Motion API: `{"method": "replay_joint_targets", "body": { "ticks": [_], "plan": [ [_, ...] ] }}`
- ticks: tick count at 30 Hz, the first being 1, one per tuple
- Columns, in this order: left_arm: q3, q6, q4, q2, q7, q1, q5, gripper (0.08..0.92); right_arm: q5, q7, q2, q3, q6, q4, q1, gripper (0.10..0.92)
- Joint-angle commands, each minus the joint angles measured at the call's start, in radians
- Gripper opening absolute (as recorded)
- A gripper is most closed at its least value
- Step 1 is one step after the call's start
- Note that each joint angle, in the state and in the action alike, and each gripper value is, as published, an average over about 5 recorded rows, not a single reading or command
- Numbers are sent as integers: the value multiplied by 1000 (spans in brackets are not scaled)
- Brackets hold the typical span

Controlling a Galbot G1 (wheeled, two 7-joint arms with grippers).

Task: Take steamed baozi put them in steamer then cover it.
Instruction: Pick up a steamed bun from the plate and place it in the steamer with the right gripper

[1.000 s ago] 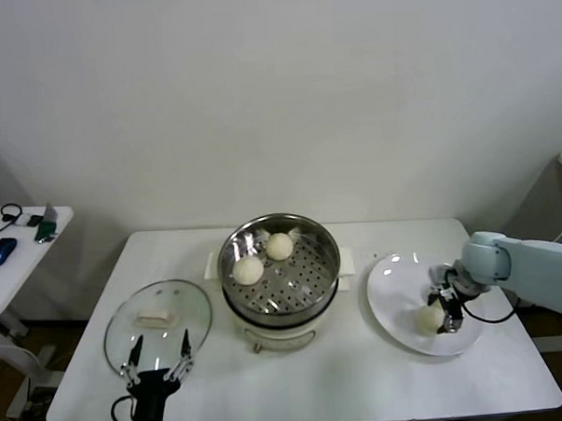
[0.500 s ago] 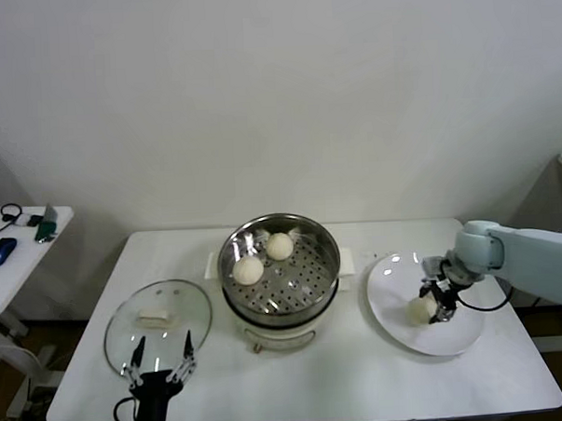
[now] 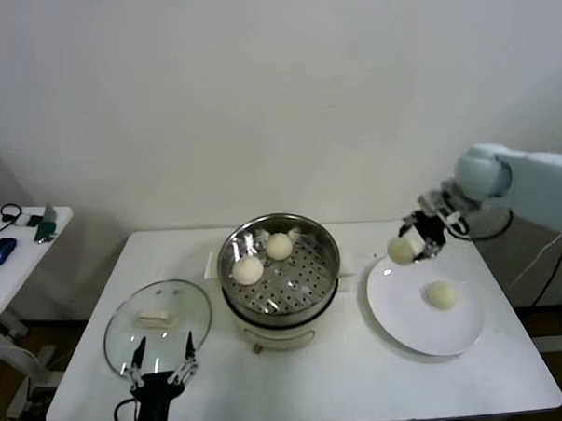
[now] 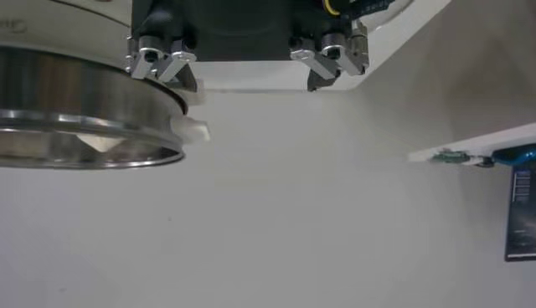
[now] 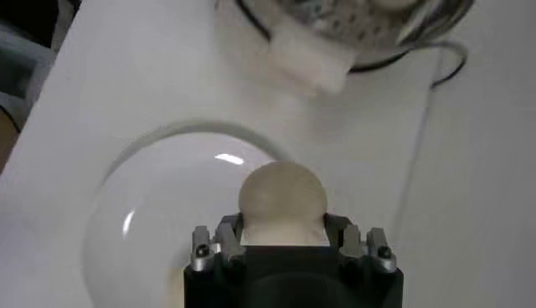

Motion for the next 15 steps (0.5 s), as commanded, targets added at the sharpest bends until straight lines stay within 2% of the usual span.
{"method": "replay_joint_targets", "body": {
  "ticks": [1,8,15],
  "plan": [
    [-1,2,-4,-2,-1,4,10,823,-1,-35,193,5,223,172,275,647],
    [-12,3,-13,0,-1,11,5,823,-116,21,332,3,210,306,145,650],
    [-20,4,-19,2,-1,15,0,823,-236,81,455,17,199,218,-63,649]
  ]
}}
